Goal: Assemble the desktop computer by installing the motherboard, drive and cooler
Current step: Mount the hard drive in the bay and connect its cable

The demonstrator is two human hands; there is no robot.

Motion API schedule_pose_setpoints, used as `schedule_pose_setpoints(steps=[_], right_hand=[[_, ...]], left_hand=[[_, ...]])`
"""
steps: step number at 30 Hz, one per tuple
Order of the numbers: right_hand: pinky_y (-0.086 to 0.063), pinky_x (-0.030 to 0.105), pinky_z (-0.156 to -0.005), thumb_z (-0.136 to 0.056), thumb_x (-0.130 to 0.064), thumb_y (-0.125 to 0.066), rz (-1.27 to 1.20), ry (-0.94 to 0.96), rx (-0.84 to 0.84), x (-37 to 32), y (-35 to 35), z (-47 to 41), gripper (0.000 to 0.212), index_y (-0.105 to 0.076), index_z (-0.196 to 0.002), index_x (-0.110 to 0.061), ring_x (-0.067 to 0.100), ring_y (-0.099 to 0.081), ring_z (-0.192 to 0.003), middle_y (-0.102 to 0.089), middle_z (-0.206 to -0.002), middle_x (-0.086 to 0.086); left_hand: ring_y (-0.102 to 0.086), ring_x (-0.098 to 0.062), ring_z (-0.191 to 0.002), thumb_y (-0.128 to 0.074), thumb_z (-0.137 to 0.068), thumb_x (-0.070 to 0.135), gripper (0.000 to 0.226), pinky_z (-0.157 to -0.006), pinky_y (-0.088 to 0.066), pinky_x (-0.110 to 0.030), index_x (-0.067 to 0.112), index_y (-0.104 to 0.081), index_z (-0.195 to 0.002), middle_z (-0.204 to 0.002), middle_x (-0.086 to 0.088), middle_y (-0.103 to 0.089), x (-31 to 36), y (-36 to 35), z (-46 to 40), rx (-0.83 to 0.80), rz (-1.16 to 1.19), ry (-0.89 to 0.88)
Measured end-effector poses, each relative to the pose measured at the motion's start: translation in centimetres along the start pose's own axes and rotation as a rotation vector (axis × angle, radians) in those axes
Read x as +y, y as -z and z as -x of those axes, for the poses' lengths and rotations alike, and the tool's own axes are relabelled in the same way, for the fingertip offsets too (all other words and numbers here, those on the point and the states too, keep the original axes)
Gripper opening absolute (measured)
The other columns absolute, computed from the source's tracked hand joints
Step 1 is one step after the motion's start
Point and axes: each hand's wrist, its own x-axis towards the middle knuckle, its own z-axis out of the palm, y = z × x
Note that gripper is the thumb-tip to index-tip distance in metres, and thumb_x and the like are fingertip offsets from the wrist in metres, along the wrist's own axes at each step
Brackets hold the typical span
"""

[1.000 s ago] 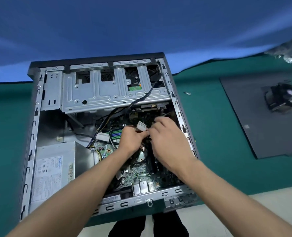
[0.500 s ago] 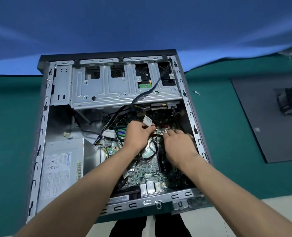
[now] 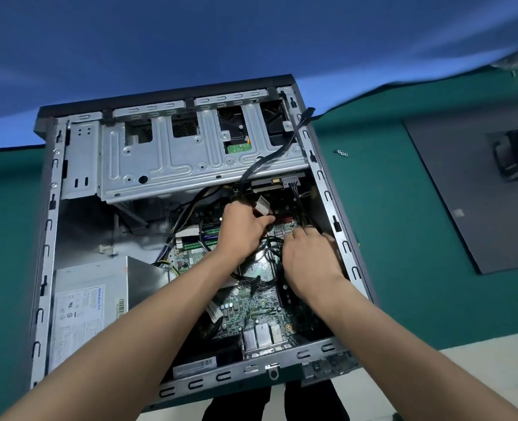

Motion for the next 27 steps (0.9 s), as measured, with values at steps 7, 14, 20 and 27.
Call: schedule_pose_setpoints(steps=[7,14,20,27], right_hand=[[-0.036,0.036,-0.102,-0.094,-0.026,-0.052,-0.091,0.0,-0.01,-0.2,-0.5,-0.2,0.077,-0.005,-0.148,0.005,0.028,-0.038,-0.128,-0.027,-0.15,0.016],[-0.035,0.037,-0.105,-0.094,-0.024,-0.052,-0.103,-0.007,-0.023,-0.2,-0.6,-0.5,0.077,-0.006,-0.148,0.004,0.029,-0.033,-0.133,-0.02,-0.154,0.016],[-0.037,0.038,-0.102,-0.094,-0.02,-0.049,-0.087,-0.005,-0.046,-0.4,-0.5,-0.9,0.076,-0.002,-0.146,0.008,0.031,-0.032,-0.133,-0.009,-0.156,0.021],[-0.036,0.038,-0.102,-0.094,-0.023,-0.05,-0.115,-0.053,-0.085,-0.4,-0.4,-1.1,0.078,-0.001,-0.146,0.008,0.031,-0.032,-0.133,-0.01,-0.155,0.021]], left_hand=[[-0.067,-0.031,-0.084,-0.062,-0.085,0.004,0.017,-0.074,-0.054,-0.044,-0.012,-0.069,-0.085,-0.089,-0.024,-0.069,0.4,-0.1,-0.5,-0.026,0.081,0.069],[-0.064,-0.039,-0.072,-0.066,-0.087,0.026,0.034,-0.062,-0.048,-0.035,-0.005,-0.068,-0.075,-0.073,-0.022,-0.067,1.0,-0.3,-0.5,-0.041,-0.11,0.064],[-0.065,-0.04,-0.077,-0.058,-0.091,0.017,0.036,-0.064,-0.052,-0.039,0.013,-0.052,-0.055,-0.093,-0.015,-0.072,1.1,0.0,-0.8,-0.122,-0.208,-0.006],[-0.06,-0.028,-0.063,-0.055,-0.094,0.028,0.026,-0.068,-0.052,-0.035,0.02,-0.056,-0.07,-0.059,0.001,-0.058,1.5,0.3,-1.1,-0.18,-0.326,-0.088]])
